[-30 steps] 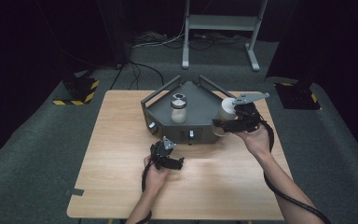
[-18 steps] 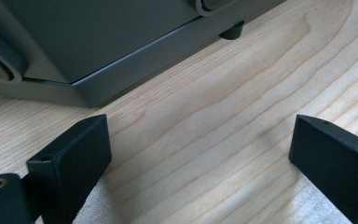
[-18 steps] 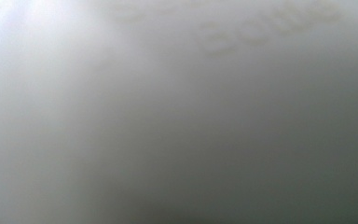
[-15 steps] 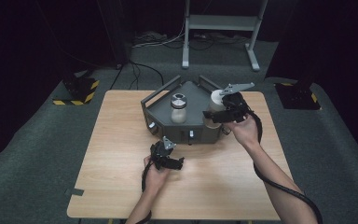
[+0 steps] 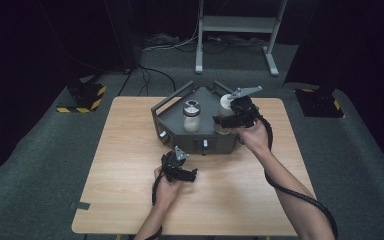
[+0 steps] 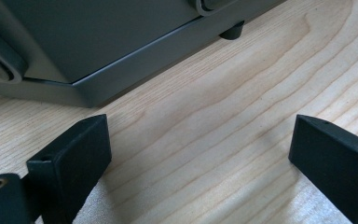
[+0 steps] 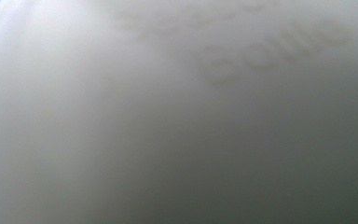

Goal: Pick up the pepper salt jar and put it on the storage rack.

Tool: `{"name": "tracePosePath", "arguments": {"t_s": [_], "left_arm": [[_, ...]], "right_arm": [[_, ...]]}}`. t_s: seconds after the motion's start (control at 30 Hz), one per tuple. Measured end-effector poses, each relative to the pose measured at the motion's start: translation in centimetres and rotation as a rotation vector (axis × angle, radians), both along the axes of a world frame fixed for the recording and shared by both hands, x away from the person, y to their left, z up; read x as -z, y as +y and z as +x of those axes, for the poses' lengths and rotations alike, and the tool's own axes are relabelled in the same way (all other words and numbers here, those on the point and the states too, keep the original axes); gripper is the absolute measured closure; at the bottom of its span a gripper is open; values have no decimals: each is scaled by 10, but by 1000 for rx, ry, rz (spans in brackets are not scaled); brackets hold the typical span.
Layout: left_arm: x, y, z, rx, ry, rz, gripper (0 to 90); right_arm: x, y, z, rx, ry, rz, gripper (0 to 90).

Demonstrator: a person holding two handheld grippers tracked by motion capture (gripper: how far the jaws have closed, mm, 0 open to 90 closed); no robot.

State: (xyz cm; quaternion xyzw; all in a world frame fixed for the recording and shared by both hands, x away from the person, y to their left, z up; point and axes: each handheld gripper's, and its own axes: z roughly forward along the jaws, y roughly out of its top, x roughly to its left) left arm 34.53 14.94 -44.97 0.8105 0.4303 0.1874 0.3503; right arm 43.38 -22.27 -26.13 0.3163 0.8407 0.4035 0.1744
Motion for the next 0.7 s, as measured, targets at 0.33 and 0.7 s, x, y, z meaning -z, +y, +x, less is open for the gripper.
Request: {"name": "tracePosePath", "arguments": {"t_s": [0.33,0.7], "left_arm": [[0,0,0,1,1,2,56],[0,0,0,1,1,2,56]], "right_arm": [[1,9,12,25,13,-8,311],[8,17,21,45,28,-20,311]]}}
